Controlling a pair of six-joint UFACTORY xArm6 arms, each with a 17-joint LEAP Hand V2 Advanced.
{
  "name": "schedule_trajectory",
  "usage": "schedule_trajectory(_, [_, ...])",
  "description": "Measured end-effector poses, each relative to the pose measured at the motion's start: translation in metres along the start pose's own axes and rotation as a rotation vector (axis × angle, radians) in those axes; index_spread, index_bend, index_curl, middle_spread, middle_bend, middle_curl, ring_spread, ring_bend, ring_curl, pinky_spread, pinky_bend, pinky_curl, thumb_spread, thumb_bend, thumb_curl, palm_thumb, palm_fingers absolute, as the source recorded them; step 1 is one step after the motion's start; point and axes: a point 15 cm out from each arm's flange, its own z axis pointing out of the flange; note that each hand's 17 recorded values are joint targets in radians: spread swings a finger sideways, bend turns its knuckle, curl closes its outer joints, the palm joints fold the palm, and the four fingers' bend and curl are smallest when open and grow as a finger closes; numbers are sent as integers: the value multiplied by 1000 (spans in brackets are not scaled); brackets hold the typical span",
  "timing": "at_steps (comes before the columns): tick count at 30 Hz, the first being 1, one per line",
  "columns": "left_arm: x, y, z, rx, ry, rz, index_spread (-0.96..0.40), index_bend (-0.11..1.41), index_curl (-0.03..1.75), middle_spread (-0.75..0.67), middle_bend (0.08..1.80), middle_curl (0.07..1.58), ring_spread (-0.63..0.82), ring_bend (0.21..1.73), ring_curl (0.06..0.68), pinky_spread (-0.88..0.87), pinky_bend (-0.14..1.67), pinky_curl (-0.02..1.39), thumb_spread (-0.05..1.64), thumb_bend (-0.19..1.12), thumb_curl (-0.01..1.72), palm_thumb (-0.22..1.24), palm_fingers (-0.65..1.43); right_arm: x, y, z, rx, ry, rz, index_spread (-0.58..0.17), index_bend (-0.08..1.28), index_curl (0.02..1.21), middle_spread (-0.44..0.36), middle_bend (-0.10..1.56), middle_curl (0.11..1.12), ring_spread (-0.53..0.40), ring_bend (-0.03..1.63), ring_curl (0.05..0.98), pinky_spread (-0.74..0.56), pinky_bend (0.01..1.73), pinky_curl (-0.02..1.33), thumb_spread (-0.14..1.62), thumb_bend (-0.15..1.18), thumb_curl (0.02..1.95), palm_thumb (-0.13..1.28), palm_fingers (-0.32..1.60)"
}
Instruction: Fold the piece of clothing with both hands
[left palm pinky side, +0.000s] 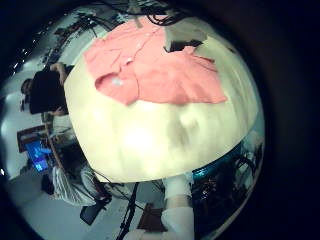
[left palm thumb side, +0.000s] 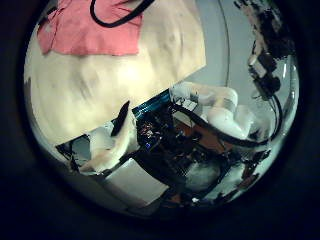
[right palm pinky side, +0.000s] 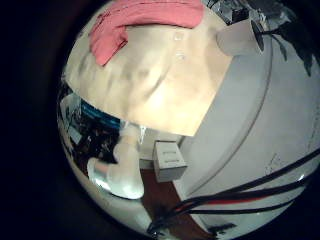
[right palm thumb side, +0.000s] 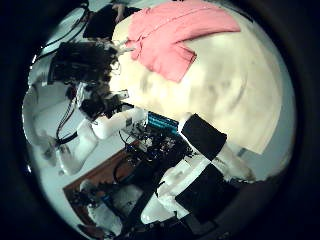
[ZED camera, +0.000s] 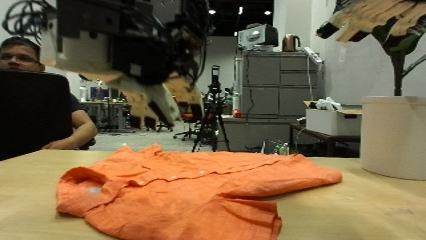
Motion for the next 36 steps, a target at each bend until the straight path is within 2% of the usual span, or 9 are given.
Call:
schedule_trajectory(3, [5,-10,15,-5,-15,29,91,152,302,225,201,343,449,493,152,435,389,291,1052,-33,334,457,21,-1,5,1,-9,-2,-1,-325,183,343,27,195,332,222,201,234,392,190,279,1237,-12,261,667,287])
schedule_trajectory(13, [12,-31,70,-84,-52,108,113,151,284,252,193,336,477,481,169,449,385,299,1013,-34,308,366,-14,-3,16,5,-53,-12,-5,-340,174,329,49,196,336,213,206,243,391,194,278,1239,-13,261,688,282])
schedule_trajectory(23, [20,-51,103,-110,-66,125,123,145,267,262,207,335,487,491,186,450,381,304,983,-29,301,327,12,-4,22,7,-73,-14,-4,-353,172,316,52,197,339,212,208,248,391,197,284,1237,-14,262,691,274])
schedule_trajectory(26, [19,-56,109,-119,-79,117,126,170,276,218,238,342,481,481,185,439,361,298,975,-30,302,321,77,-3,24,6,-65,-6,-3,-353,172,315,52,195,339,212,209,249,391,197,285,1237,-14,262,691,272])
schedule_trajectory(30, [14,-60,112,-139,-104,104,105,179,291,103,310,366,400,486,186,355,314,286,962,-29,306,326,210,-1,27,4,-53,4,-1,-351,171,313,52,193,337,211,211,250,392,200,289,1243,-16,260,684,267])
schedule_trajectory(34, [9,-62,114,-167,-131,83,42,200,314,-63,479,416,207,504,185,201,243,264,949,-28,308,326,439,-1,27,4,-54,4,-2,-346,173,312,58,191,334,210,213,251,392,200,293,1249,-13,262,685,265])
schedule_trajectory(36, [7,-63,113,-177,-140,82,-23,188,323,-161,595,453,66,536,186,74,267,260,942,-28,309,329,639,-1,27,4,-54,4,-4,-345,174,312,61,191,333,210,213,251,392,200,294,1250,-13,262,685,265])
